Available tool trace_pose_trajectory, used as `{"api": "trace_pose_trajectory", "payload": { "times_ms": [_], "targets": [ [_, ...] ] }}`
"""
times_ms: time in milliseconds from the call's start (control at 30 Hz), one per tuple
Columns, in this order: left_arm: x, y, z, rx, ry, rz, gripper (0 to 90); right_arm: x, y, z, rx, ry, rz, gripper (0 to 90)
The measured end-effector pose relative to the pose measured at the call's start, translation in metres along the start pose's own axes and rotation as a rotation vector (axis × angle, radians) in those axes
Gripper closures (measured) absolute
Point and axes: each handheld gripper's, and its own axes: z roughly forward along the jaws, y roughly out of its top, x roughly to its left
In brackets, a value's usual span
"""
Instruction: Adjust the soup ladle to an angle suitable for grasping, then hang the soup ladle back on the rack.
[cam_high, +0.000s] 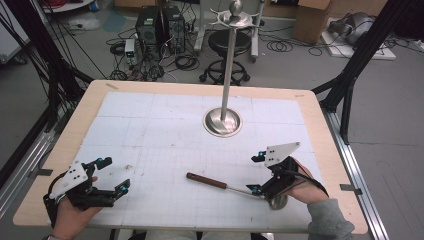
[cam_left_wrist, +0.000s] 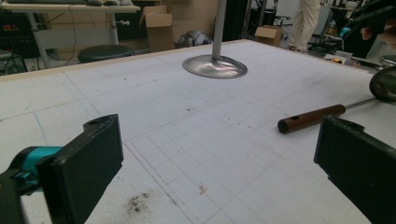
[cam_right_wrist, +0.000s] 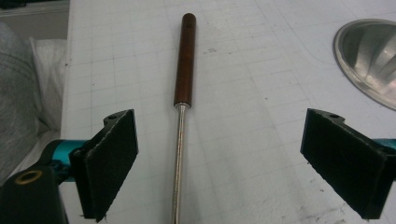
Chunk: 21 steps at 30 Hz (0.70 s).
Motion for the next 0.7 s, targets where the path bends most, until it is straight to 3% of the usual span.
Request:
{"api": "trace_pose_trajectory", "payload": {
  "times_ms": [100,233,700],
  "targets": [
    [0.0,0.0,0.0,0.004,-0.002,0.005,1.8,0.002,0.003,0.003,0.029,0.009,0.0,10.3],
    [0.0,-0.001,-0.001,0.008,-0.001,0.0,1.8,0.002,0.005,0.012,0.11,0.029,0.0,12.2],
    [0.0,-0.002,-0.003,0.007,0.004,-0.001,1.8,0.007,0.012,0.041,0.323,0.042,0.017,13.6]
  ]
}}
